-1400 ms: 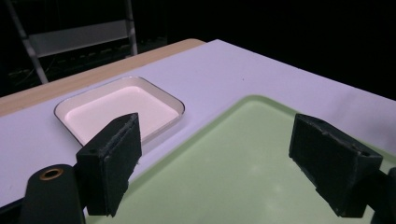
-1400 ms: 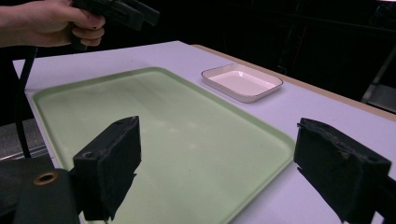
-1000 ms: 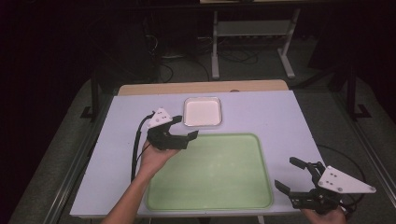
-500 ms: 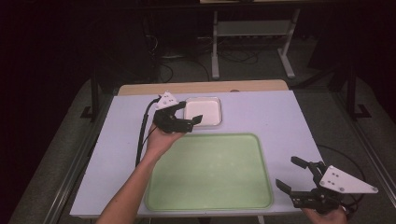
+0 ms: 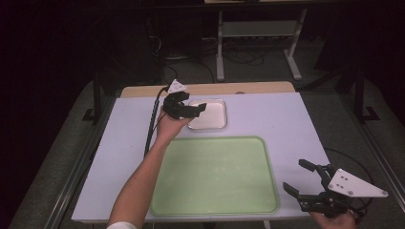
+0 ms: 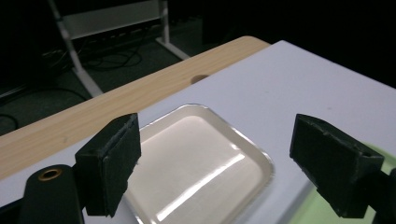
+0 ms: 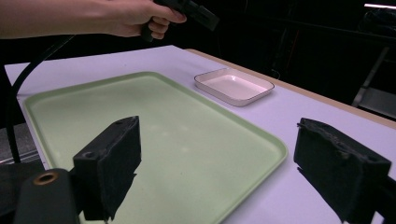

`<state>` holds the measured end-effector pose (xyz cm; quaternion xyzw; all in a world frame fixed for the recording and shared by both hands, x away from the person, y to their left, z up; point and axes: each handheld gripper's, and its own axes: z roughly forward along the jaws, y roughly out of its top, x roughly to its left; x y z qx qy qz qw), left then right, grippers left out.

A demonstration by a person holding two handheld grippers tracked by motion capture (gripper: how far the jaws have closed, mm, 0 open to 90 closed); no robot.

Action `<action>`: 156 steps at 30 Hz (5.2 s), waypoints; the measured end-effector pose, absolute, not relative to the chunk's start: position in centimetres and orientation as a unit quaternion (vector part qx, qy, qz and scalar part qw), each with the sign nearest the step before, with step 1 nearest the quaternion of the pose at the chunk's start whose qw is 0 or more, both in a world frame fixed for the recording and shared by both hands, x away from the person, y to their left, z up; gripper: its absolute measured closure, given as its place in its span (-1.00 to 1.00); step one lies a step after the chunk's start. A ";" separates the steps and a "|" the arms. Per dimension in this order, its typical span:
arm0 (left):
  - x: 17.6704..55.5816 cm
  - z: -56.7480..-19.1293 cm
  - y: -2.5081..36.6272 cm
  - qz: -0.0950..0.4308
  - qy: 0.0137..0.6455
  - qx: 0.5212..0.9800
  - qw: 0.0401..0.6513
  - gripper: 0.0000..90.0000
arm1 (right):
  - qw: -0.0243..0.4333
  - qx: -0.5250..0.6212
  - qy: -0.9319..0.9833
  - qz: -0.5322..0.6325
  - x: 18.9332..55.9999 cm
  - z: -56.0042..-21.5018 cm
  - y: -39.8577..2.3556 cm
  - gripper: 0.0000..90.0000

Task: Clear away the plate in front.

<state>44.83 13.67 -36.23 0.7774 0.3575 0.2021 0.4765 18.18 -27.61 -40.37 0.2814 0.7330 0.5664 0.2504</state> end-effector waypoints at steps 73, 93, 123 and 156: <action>51.0 -44.1 14.1 0.114 0.580 0.748 0.302 0.78 | 0.260 0.268 0.739 0.561 17.9 -40.1 -27.7 -0.65; 50.7 -44.7 14.8 0.066 0.649 0.668 0.358 0.97 | 0.260 0.266 0.737 0.564 17.8 -40.1 -27.6 -0.62; 47.9 -42.0 15.7 0.053 0.644 0.617 0.449 0.97 | 0.255 0.273 0.728 0.575 18.0 -39.9 -27.1 -0.65; 42.4 -39.1 17.8 0.055 0.606 0.617 0.498 0.97 | 0.260 0.280 0.729 0.568 18.4 -40.0 -27.1 -0.68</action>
